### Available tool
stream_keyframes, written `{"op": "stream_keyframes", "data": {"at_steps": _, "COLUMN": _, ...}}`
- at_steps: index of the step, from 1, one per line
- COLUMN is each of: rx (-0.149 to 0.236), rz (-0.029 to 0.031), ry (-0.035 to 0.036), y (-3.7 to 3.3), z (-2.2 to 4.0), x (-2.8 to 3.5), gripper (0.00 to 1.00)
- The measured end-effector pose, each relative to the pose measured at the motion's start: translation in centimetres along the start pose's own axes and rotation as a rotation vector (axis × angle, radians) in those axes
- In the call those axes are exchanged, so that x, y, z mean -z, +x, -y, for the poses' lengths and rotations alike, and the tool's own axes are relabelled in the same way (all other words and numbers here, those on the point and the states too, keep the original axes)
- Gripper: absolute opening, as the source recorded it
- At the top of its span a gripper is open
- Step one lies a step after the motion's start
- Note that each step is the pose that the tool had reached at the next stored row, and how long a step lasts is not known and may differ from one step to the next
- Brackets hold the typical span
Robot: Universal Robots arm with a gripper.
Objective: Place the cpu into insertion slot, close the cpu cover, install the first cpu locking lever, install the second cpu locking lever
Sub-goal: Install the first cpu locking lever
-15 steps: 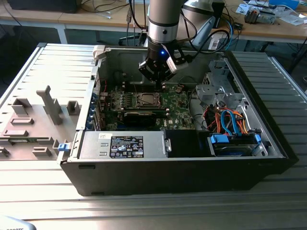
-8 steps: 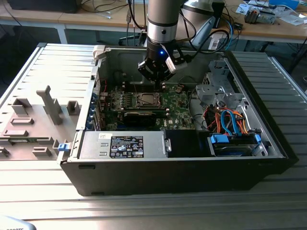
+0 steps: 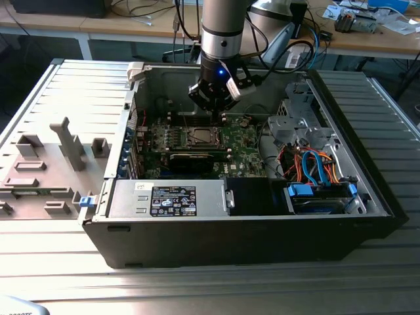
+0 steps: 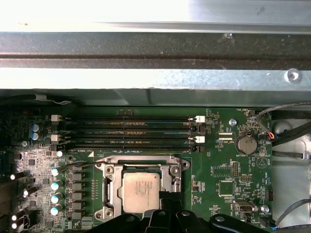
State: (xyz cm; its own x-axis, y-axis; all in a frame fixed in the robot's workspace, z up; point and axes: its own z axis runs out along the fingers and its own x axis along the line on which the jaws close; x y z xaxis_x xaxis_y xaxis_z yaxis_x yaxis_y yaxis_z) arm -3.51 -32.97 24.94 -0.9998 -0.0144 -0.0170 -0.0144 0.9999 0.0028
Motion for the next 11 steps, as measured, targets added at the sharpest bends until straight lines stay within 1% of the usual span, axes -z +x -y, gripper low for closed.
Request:
{"op": "stream_keyframes", "data": {"at_steps": 6, "rx": 0.0, "rz": 0.0, "ry": 0.0, "y": 0.05, "z": 0.0, "x": 0.0, "gripper": 0.11}}
{"op": "stream_keyframes", "data": {"at_steps": 11, "rx": 0.0, "rz": 0.0, "ry": 0.0, "y": 0.34, "z": -0.01, "x": 0.01, "gripper": 0.11}}
